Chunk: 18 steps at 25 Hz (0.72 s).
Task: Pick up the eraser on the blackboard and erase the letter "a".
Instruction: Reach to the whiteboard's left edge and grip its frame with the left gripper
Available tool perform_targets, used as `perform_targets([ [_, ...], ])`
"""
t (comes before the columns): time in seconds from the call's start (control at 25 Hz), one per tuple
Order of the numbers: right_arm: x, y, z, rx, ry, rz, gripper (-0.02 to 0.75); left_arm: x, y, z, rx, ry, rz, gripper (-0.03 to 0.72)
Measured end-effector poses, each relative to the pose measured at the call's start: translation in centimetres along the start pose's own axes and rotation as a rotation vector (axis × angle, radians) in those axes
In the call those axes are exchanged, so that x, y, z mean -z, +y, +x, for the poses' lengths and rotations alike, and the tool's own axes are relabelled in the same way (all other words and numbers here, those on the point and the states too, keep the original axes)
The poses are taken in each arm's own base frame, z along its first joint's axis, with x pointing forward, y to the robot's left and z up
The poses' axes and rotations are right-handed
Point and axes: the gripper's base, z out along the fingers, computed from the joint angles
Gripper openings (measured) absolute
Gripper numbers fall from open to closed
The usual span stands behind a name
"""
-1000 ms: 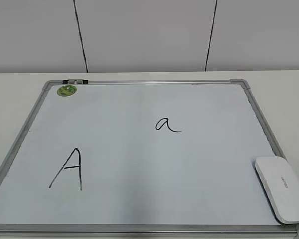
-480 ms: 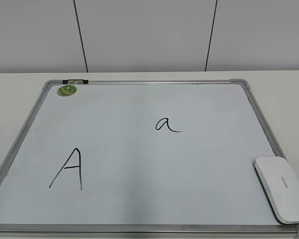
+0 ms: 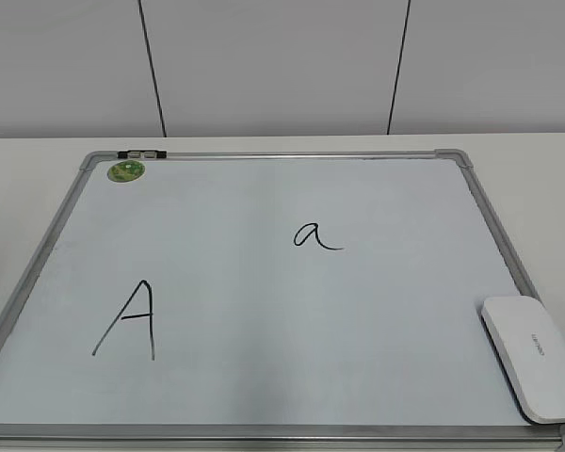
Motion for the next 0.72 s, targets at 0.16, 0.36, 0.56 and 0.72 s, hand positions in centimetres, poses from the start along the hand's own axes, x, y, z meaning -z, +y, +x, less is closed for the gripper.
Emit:
perform_targets([
  [0.16, 0.0, 0.0, 0.0, 0.0, 0.0, 0.0, 0.587, -4.9, 0.3, -0.7, 0.008, 0.102, -0.002, 0.579],
  [0.36, 0.0, 0.0, 0.0, 0.0, 0.0, 0.0, 0.587, -10.4, 0.6, -2.0, 0.014, 0.229, 0.003, 0.579],
  [0.56, 0.0, 0.0, 0.0, 0.0, 0.0, 0.0, 0.587, -15.0, 0.9, -3.4, 0.017, 0.327, 0.011, 0.578],
  [0.72, 0.0, 0.0, 0.0, 0.0, 0.0, 0.0, 0.587, -18.0, 1.0, -4.0, 0.019, 0.445, 0.026, 0.578],
])
